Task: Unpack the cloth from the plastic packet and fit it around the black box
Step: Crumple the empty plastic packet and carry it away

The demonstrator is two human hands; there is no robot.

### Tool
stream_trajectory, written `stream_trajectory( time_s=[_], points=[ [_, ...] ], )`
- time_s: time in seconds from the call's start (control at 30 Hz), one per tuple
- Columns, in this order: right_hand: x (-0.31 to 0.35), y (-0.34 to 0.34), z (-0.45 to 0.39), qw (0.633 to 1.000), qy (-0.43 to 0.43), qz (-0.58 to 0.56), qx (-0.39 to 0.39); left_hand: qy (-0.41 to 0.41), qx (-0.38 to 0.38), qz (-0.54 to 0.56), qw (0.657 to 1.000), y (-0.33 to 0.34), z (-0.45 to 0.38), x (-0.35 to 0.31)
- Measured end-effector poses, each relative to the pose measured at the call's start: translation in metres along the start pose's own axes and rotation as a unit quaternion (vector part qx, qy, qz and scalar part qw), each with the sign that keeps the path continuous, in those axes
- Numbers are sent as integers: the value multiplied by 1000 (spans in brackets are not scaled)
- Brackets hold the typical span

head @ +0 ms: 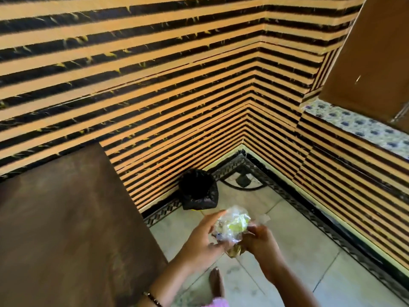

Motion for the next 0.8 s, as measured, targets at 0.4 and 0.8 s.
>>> stream_trajectory(
  time_s=[0.4,0.8],
  points=[
    [42,-29,-164,999,-19,9,50,-38,-115,140,983,-45,-164,-40],
    [56,-13,-291,967,16,3,254,-179,-93,353,914,-76,-252,-42]
  ],
)
Point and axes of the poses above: each hand's wrist, its own z-axis away from the middle knuckle, its own y-axis out of the palm, x = y × z, the point moved 5 cm from there along -z, towards the middle knuckle, and after that the axes turned 7 degrees about -y, right-handed, at the moved point
